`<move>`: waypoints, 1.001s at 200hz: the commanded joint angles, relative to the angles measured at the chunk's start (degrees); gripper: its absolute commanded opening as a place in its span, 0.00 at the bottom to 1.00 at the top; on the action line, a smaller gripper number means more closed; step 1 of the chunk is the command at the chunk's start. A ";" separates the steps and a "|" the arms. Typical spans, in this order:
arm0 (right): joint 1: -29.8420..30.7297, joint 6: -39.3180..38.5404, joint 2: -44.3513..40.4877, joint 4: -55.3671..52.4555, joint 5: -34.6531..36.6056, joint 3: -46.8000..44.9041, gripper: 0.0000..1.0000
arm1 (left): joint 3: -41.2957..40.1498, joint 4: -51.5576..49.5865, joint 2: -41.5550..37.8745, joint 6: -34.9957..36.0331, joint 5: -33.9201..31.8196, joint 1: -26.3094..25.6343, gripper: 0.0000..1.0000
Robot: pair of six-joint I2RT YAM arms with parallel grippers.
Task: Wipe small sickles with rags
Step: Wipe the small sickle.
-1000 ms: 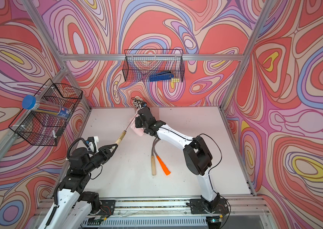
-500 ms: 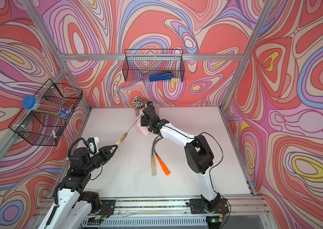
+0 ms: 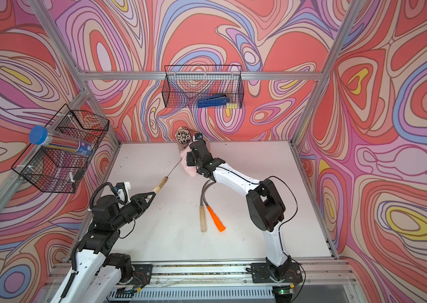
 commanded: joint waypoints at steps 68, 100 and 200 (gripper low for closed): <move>-6.20 7.37 -8.75 8.24 -4.30 -12.53 0.00 | 1.38 -0.57 -1.37 0.07 -0.64 0.42 0.00; -6.16 7.36 -6.15 8.68 -6.20 -11.65 0.00 | 1.22 -0.18 -1.54 -0.02 -0.25 0.51 0.00; -2.96 3.78 2.56 1.86 -7.98 2.64 0.00 | 1.28 0.39 -0.94 0.03 0.29 0.60 0.00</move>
